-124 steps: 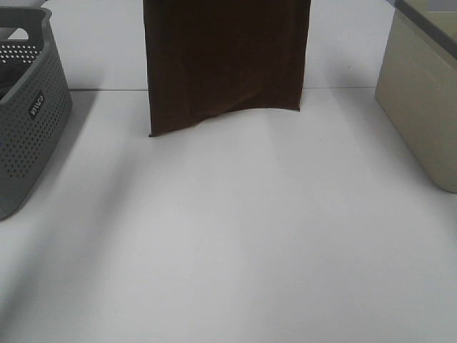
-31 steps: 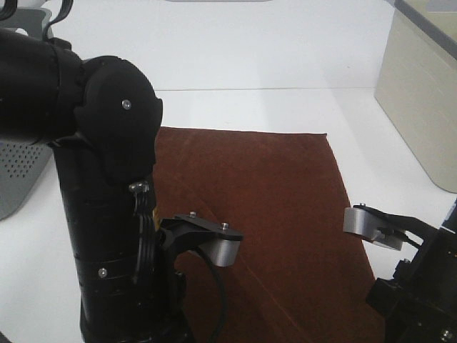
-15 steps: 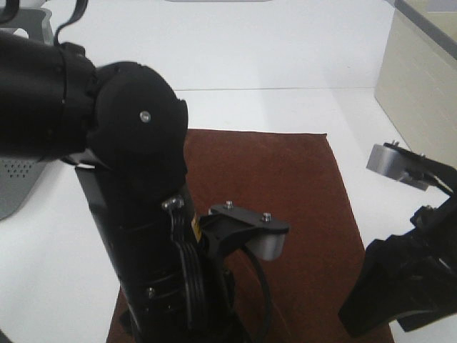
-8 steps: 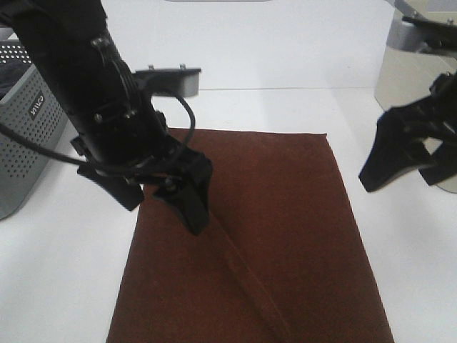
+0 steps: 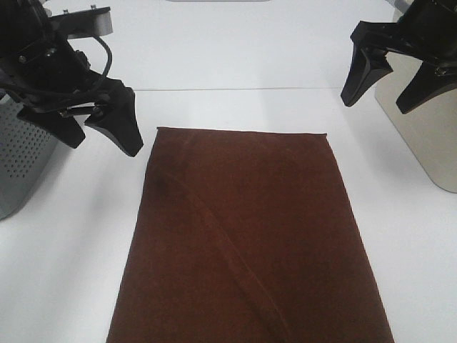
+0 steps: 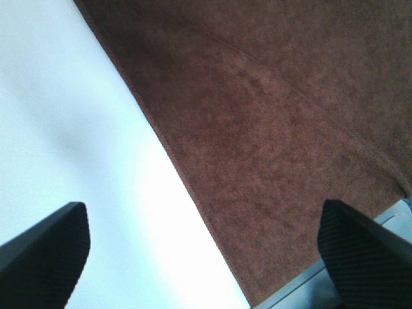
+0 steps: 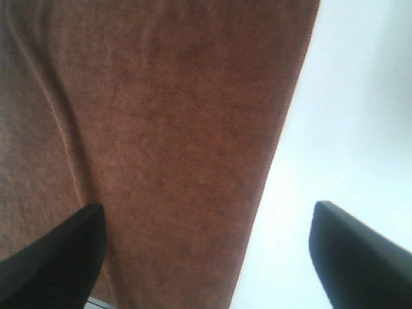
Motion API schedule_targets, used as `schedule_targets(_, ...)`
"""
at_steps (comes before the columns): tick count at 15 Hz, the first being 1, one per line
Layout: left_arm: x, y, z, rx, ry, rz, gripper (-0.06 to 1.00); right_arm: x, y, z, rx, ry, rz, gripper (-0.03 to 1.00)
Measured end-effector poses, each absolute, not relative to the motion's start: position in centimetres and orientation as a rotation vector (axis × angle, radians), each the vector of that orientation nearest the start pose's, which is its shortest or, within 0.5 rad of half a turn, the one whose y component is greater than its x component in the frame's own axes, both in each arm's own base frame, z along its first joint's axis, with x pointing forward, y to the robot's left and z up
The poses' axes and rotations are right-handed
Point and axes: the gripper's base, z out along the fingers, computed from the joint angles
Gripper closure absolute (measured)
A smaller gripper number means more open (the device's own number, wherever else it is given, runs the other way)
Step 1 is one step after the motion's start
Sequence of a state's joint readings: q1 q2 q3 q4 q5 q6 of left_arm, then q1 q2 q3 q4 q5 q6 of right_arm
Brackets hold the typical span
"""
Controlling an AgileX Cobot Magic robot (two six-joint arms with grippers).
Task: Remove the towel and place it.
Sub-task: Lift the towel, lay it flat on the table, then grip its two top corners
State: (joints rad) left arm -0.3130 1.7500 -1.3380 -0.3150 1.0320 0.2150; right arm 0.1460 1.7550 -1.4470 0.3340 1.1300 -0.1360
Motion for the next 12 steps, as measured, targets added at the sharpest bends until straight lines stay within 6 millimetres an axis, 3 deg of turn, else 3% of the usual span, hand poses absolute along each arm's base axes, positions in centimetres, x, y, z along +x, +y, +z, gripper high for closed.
schedule_targets(6,35.7,-13.3,24.6,0.485,2.742,-0.339,0.02,36.9,7.9,27.3,-0.235,2.862,0.441,0.15)
schedule_targets(8,38.1,-13.2,23.3,0.447,2.766,-0.332,0.00,39.2,8.1,26.5,-0.262,2.890,0.446,0.15)
schedule_targets(12,42.4,-11.0,20.6,0.308,2.805,-0.380,0.00,44.0,8.8,24.3,-0.285,2.893,0.447,0.14)
